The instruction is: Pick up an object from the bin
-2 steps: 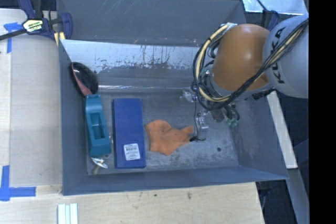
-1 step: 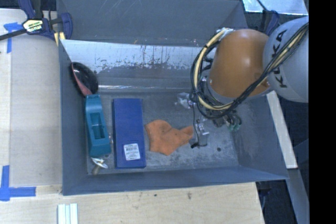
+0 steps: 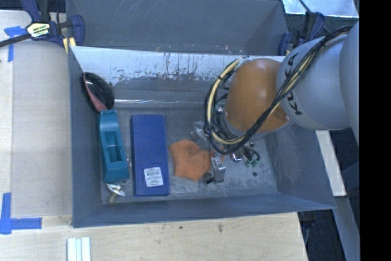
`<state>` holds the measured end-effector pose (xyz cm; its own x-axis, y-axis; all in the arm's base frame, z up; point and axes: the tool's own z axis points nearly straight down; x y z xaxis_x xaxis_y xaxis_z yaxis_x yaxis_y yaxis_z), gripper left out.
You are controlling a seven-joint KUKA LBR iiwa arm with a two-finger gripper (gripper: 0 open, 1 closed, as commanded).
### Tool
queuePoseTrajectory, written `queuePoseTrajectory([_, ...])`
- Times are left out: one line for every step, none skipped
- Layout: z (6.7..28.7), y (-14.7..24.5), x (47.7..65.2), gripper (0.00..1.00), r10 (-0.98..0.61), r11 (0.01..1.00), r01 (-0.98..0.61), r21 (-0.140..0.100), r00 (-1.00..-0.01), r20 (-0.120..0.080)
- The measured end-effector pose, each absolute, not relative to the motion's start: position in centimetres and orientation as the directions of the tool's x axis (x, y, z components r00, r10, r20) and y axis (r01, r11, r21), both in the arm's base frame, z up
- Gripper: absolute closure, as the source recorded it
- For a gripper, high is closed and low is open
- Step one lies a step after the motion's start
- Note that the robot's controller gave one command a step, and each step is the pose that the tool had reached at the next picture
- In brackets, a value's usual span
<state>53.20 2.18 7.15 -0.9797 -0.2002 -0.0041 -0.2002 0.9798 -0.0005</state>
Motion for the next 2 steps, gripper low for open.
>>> queuePoseTrajectory([7.06,2.68,51.71,1.0,-0.224,0.975,-0.224,0.0,-0.975,-0.001])
queuePoseTrajectory([7.06,2.68,51.71,1.0,-0.224,0.975,-0.224,0.0,-0.975,-0.001])
